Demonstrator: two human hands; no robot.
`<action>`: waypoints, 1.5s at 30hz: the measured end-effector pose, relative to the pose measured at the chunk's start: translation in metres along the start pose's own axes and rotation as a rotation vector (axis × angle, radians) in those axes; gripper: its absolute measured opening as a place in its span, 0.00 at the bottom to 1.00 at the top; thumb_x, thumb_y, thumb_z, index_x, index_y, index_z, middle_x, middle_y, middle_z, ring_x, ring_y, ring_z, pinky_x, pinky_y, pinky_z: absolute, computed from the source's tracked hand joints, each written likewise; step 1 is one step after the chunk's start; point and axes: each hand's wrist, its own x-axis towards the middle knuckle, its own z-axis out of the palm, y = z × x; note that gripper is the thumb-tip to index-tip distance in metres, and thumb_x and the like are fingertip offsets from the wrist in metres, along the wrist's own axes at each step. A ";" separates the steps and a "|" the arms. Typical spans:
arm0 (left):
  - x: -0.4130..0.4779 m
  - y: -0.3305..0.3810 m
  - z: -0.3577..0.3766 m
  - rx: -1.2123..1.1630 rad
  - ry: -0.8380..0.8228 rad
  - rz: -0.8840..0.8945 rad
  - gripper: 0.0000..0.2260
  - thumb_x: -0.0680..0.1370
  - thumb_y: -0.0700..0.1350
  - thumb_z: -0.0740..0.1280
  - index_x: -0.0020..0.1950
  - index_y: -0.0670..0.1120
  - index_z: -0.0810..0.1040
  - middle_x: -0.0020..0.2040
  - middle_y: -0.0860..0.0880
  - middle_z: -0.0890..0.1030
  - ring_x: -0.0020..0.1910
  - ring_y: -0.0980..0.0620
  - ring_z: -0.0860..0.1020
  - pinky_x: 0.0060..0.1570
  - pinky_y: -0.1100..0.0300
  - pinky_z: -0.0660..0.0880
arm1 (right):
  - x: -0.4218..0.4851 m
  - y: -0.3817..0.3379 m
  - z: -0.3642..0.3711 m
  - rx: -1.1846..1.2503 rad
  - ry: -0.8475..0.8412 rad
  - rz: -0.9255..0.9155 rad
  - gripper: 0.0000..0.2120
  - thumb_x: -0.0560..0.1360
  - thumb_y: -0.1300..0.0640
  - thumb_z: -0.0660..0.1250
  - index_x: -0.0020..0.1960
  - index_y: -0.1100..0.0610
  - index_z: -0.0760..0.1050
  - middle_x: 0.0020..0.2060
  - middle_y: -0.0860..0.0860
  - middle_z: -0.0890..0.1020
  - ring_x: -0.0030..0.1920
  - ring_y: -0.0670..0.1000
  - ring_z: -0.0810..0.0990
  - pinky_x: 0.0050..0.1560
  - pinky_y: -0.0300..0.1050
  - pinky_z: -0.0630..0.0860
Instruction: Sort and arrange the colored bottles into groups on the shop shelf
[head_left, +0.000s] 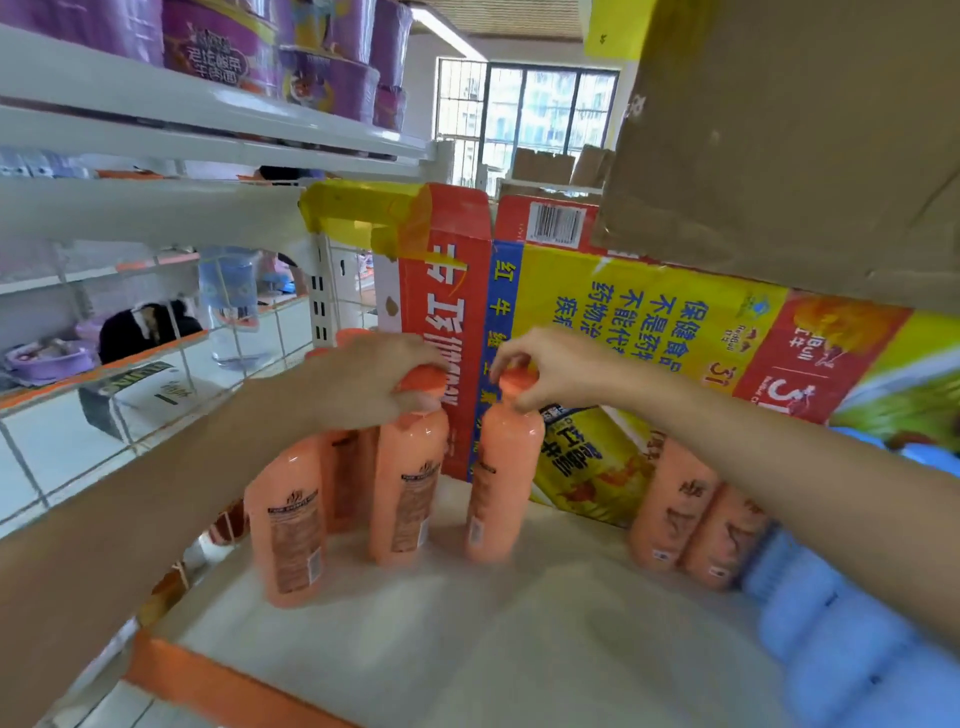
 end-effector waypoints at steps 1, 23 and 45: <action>0.004 0.007 0.003 -0.040 -0.004 0.018 0.21 0.73 0.54 0.68 0.65 0.52 0.71 0.62 0.55 0.75 0.62 0.54 0.72 0.59 0.60 0.67 | -0.010 0.005 -0.002 -0.001 -0.007 0.018 0.17 0.68 0.57 0.72 0.56 0.49 0.77 0.54 0.50 0.77 0.54 0.49 0.75 0.46 0.42 0.70; 0.099 0.176 0.060 -0.032 -0.124 0.300 0.24 0.75 0.57 0.64 0.69 0.54 0.65 0.68 0.54 0.70 0.66 0.53 0.68 0.63 0.58 0.64 | -0.166 0.125 -0.017 -0.107 -0.017 0.271 0.18 0.66 0.53 0.74 0.55 0.48 0.78 0.49 0.45 0.79 0.45 0.45 0.71 0.38 0.40 0.65; 0.105 0.220 0.076 0.277 0.088 0.088 0.27 0.71 0.71 0.51 0.46 0.49 0.74 0.31 0.51 0.68 0.38 0.49 0.73 0.29 0.60 0.61 | -0.164 0.138 -0.006 -0.245 0.104 0.333 0.22 0.66 0.35 0.65 0.41 0.55 0.77 0.27 0.47 0.69 0.38 0.54 0.74 0.29 0.41 0.58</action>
